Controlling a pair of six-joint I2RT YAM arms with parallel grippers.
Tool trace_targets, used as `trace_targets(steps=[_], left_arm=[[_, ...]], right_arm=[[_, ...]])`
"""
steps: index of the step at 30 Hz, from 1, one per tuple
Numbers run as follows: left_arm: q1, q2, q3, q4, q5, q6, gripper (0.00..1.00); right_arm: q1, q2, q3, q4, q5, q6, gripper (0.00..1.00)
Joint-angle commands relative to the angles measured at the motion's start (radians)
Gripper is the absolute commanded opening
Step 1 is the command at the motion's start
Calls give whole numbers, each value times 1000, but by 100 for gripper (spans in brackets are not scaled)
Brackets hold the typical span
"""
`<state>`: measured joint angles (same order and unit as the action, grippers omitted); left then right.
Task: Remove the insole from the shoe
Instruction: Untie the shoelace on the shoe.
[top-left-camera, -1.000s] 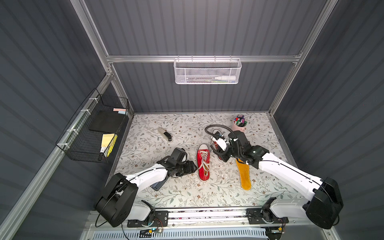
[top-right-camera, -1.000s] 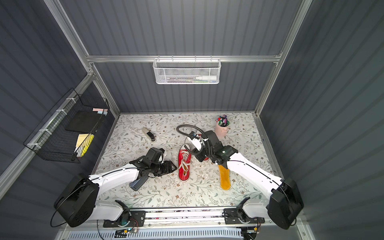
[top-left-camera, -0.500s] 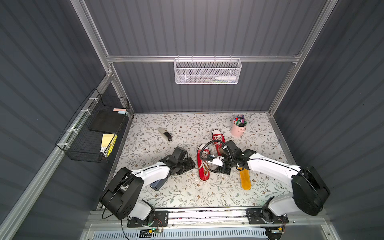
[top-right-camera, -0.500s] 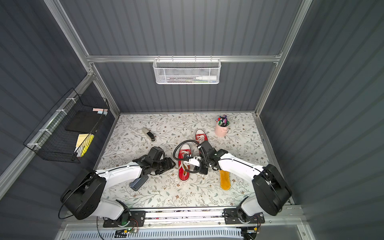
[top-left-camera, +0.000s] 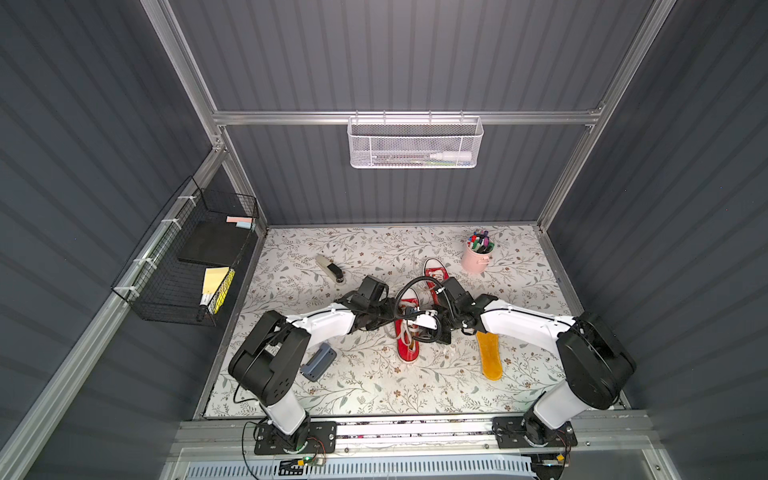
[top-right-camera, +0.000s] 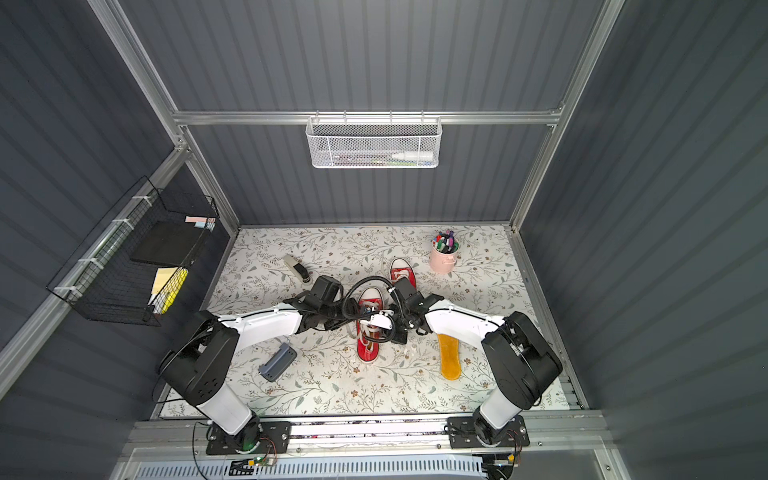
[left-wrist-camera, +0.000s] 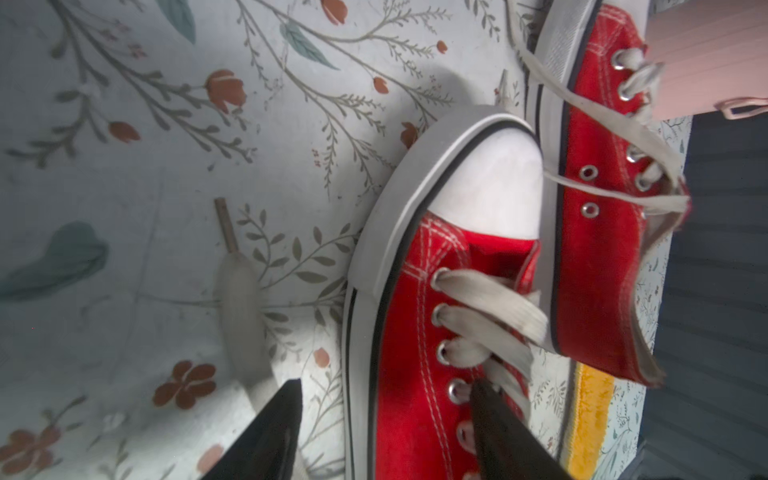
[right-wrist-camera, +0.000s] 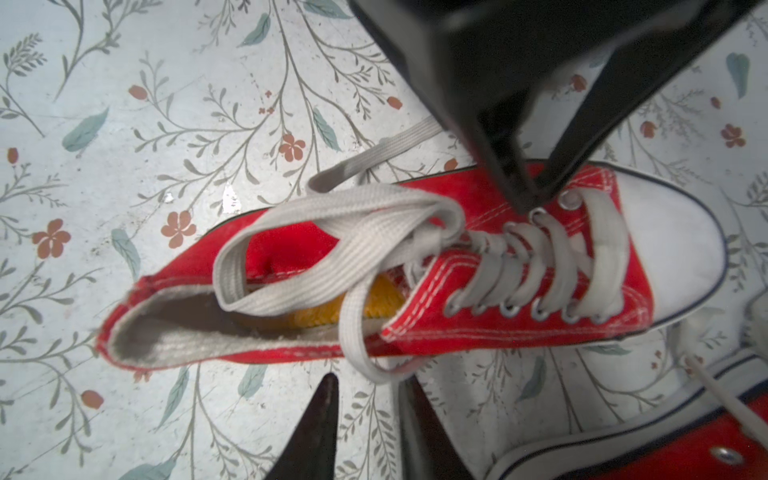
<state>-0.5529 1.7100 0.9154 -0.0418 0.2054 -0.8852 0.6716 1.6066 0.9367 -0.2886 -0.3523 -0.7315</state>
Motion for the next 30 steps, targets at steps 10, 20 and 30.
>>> trace_targets(steps=[10, 20, 30], left_arm=[[9, 88, 56, 28, 35, 31, 64], [9, 118, 76, -9, 16, 32, 61], [8, 143, 81, -44, -9, 48, 59]], right_arm=[[10, -13, 29, 10, 1, 12, 45], [13, -20, 41, -6, -33, 23, 3], [15, -226, 41, -68, -76, 137, 0]])
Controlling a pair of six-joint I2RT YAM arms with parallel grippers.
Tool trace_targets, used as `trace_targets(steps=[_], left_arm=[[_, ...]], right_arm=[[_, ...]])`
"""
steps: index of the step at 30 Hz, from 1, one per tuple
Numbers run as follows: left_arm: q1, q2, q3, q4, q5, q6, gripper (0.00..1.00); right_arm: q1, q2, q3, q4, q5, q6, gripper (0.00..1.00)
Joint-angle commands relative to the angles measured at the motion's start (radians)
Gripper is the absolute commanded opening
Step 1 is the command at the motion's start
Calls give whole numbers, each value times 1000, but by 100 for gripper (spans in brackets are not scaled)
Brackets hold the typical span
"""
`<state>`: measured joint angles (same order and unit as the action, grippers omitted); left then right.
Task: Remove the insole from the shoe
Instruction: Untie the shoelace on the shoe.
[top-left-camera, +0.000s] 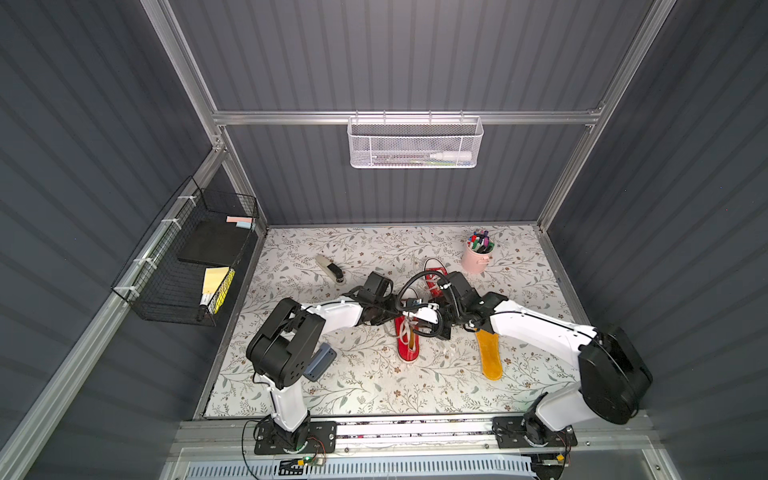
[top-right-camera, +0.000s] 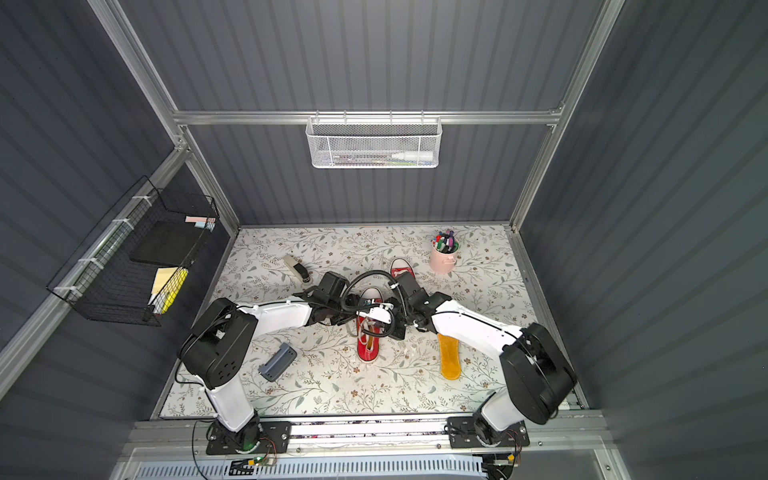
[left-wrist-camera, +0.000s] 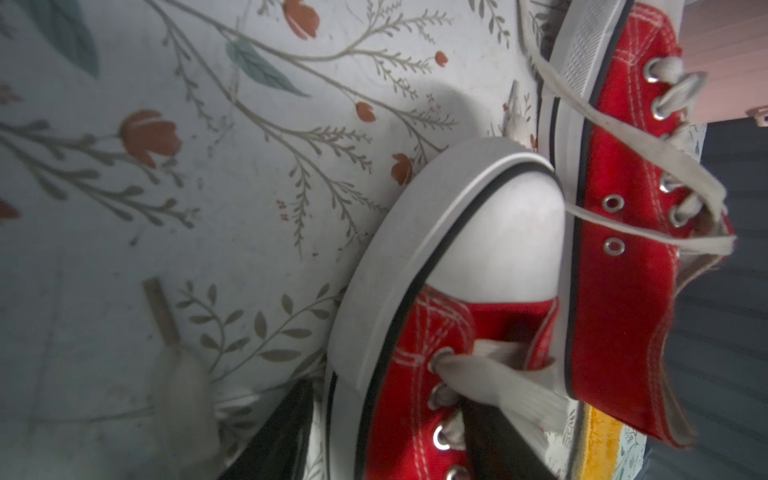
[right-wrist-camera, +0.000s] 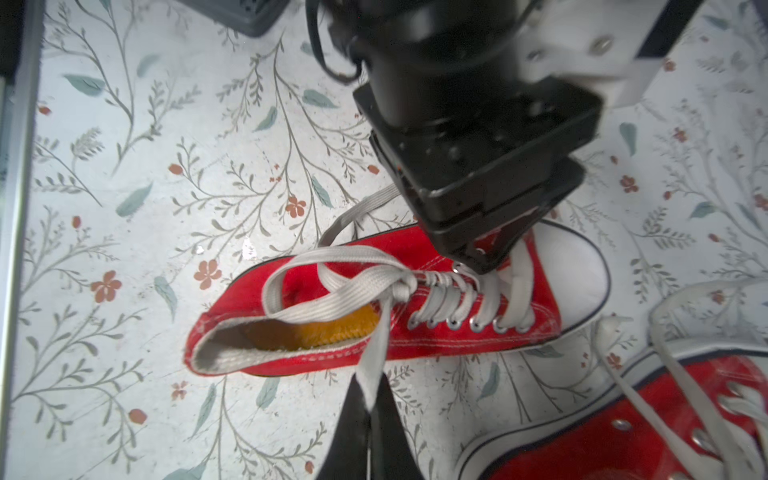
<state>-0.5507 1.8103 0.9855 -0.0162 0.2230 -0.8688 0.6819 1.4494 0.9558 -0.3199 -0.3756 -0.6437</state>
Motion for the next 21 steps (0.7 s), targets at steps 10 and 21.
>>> trace_targets(steps=[10, 21], left_arm=[[6, 69, 16, -76, -33, 39, 57], [6, 79, 20, -77, -36, 40, 61]], right_arm=[[16, -300, 6, 24, -110, 137, 0], [17, -345, 52, 111, -162, 210, 0]])
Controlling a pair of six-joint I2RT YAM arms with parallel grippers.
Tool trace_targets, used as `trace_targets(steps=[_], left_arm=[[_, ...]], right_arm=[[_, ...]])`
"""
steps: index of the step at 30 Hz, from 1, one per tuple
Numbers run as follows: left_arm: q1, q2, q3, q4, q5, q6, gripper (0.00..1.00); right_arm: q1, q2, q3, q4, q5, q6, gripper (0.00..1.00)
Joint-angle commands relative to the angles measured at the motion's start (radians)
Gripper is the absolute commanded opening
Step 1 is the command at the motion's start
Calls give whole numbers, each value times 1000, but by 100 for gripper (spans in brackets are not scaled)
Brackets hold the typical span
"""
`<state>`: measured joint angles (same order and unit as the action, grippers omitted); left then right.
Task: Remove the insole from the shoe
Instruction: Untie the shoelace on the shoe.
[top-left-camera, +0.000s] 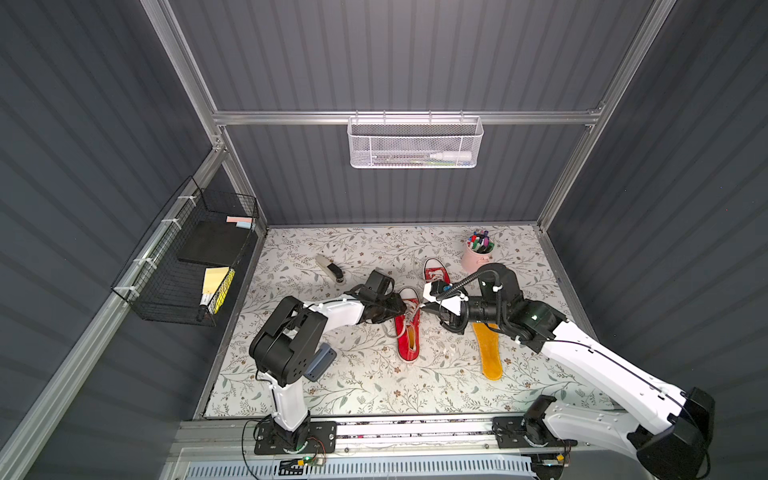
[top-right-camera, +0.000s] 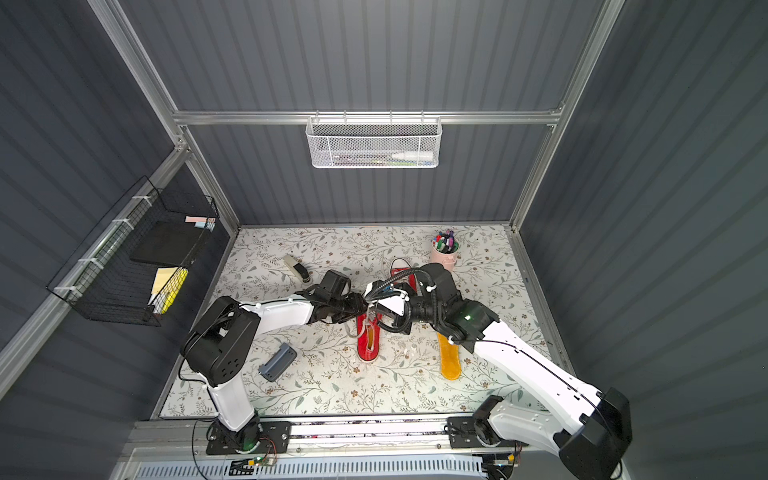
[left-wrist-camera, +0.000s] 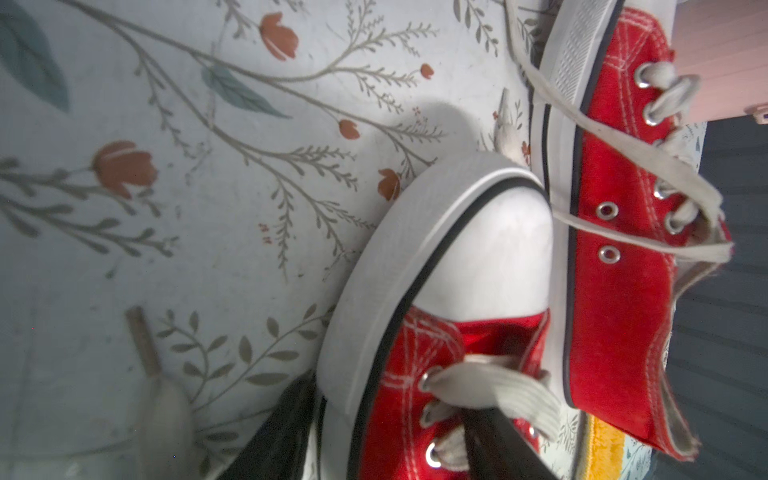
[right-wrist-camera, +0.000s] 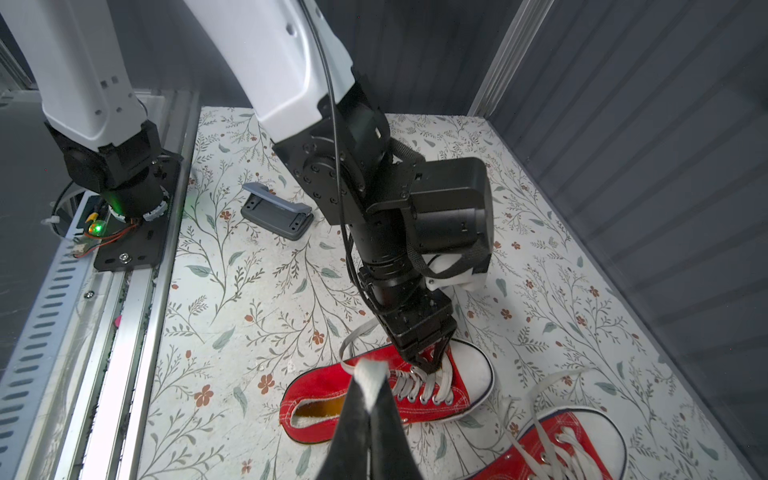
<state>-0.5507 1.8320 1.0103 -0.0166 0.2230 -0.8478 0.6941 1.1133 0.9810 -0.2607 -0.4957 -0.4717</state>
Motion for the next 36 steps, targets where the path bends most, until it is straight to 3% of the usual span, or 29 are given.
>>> trace_targets(steps=[1, 8, 14, 17, 23, 27, 31, 33, 36], left_arm=[[6, 56, -5, -79, -37, 20, 61], [6, 68, -1, -74, -35, 19, 61], [6, 51, 27, -83, -73, 10, 64], [6, -40, 48, -142, -204, -34, 68], [9, -320, 29, -338, -643, -207, 68], [9, -474, -28, -458, -732, -256, 68], [8, -603, -132, -508, -725, -266, 68], [8, -667, -189, -511, -673, -226, 68], [8, -731, -247, -498, -556, -146, 67]], right_arm=[[4, -9, 27, 63, -45, 43, 0], [4, -20, 43, 139, -69, 85, 0], [4, 38, 52, 154, -14, 93, 0], [5, 94, 39, 184, 90, 137, 0], [5, 322, 73, 260, 219, 229, 0], [5, 487, 197, 206, 255, 306, 2], [5, 652, 341, 102, 307, 422, 14], [5, 732, 422, 37, 315, 469, 30], [4, 817, 546, -110, 342, 501, 43]])
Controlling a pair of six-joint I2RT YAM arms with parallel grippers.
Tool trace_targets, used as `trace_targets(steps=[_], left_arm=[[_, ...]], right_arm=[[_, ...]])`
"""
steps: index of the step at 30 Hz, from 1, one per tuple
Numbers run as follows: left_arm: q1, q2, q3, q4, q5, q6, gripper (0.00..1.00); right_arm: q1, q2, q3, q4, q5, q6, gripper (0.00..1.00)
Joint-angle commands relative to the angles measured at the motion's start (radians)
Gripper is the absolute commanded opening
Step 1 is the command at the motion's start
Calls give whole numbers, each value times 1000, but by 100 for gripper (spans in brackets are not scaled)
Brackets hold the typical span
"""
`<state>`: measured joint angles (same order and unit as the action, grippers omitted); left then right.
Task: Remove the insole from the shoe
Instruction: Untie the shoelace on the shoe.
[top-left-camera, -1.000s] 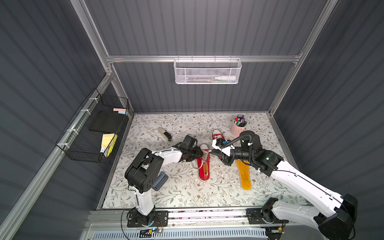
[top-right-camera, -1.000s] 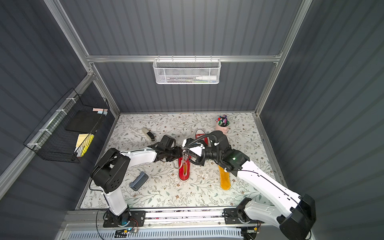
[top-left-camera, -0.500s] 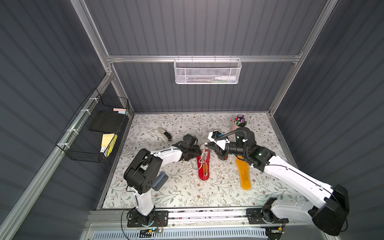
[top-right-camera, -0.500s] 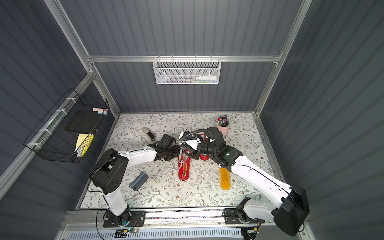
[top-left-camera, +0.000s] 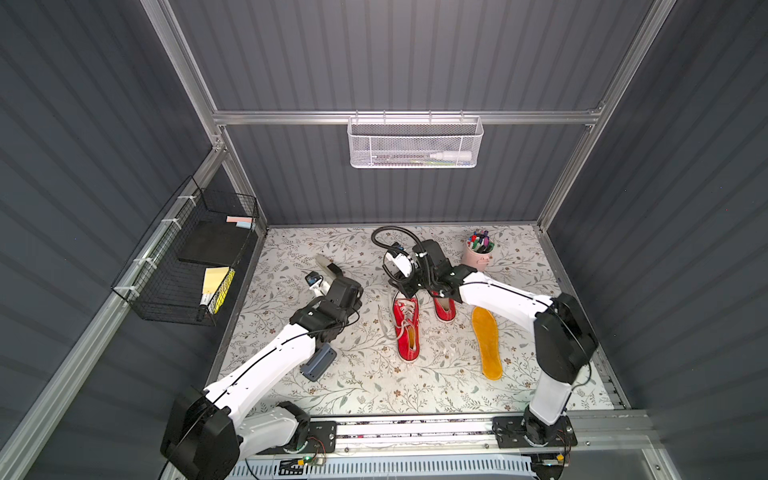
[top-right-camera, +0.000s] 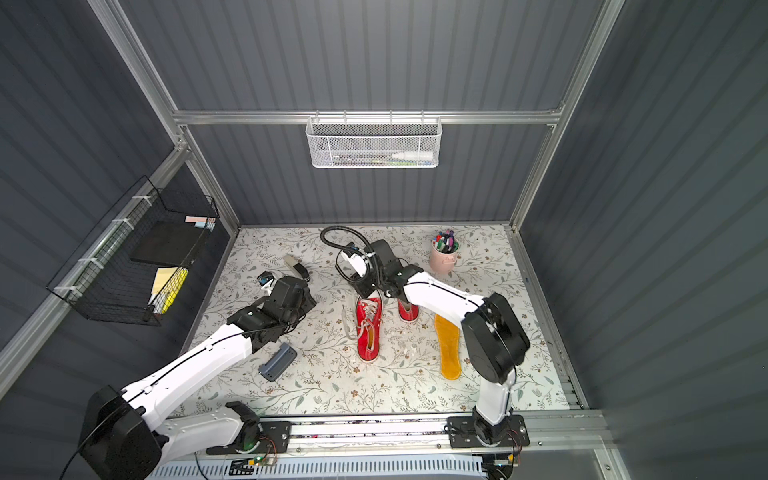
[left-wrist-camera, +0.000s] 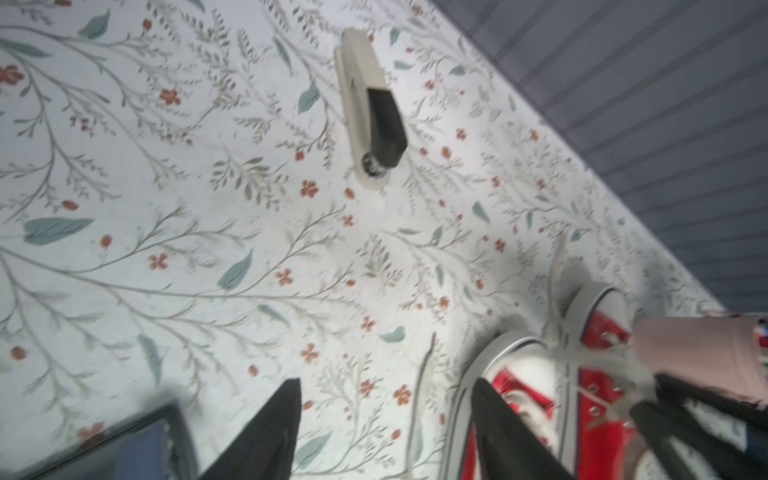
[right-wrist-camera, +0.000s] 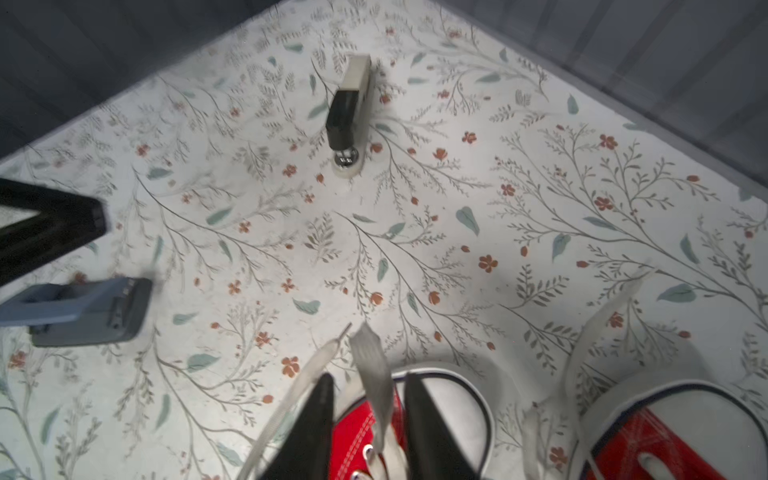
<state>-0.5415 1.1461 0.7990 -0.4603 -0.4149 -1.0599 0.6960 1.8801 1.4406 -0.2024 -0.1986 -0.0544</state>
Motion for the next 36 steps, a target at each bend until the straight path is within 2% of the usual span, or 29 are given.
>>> trace_targets(steps=[1, 4, 6, 9, 12, 14, 17, 19, 23, 27, 31, 36], left_arm=[[-2, -53, -42, -52, 121, 97, 66], [-22, -43, -21, -71, 232, 162, 64], [-76, -10, 8, -80, 266, 193, 64], [-176, 73, 54, -70, 289, 221, 64], [-221, 158, 64, -17, 348, 221, 59], [-240, 195, 56, 33, 364, 208, 58], [-247, 236, 43, 80, 381, 179, 58], [-247, 235, 25, 84, 346, 125, 58], [-239, 208, -12, 89, 290, -43, 61], [-203, 284, 30, 4, 277, -215, 61], [-198, 405, 148, -56, 275, -217, 60], [-177, 525, 231, -100, 291, -216, 54]], right_arm=[[3, 59, 116, -217, 64, 90, 46], [1, 29, 163, -345, 111, 103, 54], [0, -36, 144, -417, 119, 112, 59], [-1, -149, 48, -513, 95, 156, 59], [3, -252, -103, -554, -26, 292, 56], [15, -298, -187, -554, -64, 377, 54], [25, -323, -254, -537, -87, 449, 53], [26, -325, -262, -525, -86, 472, 53], [25, -314, -237, -538, -60, 488, 53], [24, -327, -237, -566, 0, 476, 52], [23, -348, -243, -583, 31, 457, 52], [21, -380, -259, -595, 50, 449, 51]])
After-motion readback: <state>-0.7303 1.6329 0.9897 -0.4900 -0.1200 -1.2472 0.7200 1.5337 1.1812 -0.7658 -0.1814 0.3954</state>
